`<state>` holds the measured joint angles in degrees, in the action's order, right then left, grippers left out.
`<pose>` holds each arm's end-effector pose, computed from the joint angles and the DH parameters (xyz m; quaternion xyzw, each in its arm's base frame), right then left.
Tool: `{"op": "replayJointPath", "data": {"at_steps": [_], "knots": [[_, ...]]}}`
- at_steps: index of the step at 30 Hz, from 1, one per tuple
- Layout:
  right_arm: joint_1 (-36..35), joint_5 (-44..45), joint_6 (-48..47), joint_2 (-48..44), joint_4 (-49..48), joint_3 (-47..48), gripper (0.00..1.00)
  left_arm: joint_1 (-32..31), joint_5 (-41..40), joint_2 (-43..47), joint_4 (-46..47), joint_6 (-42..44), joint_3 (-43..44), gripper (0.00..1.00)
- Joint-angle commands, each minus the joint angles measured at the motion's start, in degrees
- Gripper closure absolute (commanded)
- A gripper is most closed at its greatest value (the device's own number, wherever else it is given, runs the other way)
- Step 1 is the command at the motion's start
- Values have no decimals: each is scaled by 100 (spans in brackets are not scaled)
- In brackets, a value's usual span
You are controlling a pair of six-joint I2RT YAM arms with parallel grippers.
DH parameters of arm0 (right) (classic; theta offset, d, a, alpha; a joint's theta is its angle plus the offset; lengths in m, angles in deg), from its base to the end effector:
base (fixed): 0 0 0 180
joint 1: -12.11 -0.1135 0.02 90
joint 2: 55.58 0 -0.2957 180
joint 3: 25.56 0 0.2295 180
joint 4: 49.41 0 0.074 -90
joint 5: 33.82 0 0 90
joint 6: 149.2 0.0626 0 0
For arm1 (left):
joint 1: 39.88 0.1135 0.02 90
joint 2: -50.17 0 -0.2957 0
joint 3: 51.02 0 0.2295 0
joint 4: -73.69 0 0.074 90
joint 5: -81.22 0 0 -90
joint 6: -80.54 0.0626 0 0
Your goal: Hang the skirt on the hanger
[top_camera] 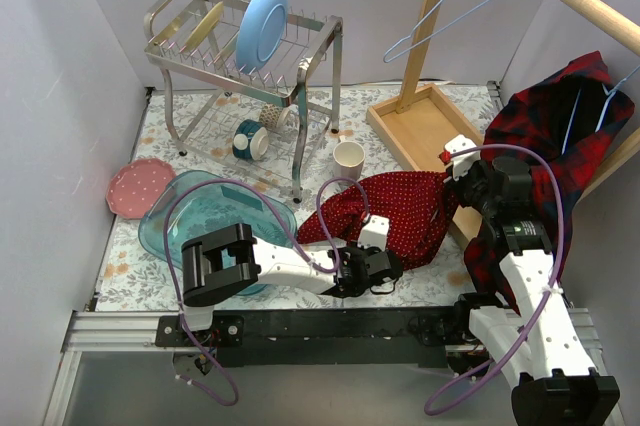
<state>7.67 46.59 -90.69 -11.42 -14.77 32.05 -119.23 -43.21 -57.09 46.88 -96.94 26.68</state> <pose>0.1563 0.0226 0.3238 -0.2985 0.7675 -0.0646 0.5636 0.1044 -0.3639 0.1781 -0.1502 0.9060 -0.2420 0.3131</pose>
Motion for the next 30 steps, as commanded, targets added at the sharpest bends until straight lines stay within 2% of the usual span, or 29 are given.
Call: {"op": "replayJointPath", "data": {"at_steps": [1, 3, 8, 14, 18, 22, 25, 30], "knots": [[58, -79, -7, -118, -261, 26, 99, -45, -195, 205, -293, -41, 48, 99], [58, -96, -42, -145, -208, 52, 99, -45, -169, 372, -302, 29, -40, 100], [58, -122, -226, -224, -24, 131, 99, -54, -344, 1505, -416, 170, -558, 100], [58, -630, -306, -390, 266, 517, 99, -54, -800, 2946, -1408, 486, -691, 100], [49, -1422, -209, -338, 836, 1307, 99, -63, -985, 3904, -1611, 1091, -569, 100], [58, -1652, -112, -207, 1110, 2447, 99, -63, -1250, 4704, -1655, 1979, 36, 100], [49, -1670, -33, -83, 1311, 3038, 99, -54, -1364, 5003, -1673, 2577, 590, 100], [58, -1898, 221, 242, 1663, 4673, 99, -63, -1233, 5312, -1489, 3533, 1277, 100]]}}
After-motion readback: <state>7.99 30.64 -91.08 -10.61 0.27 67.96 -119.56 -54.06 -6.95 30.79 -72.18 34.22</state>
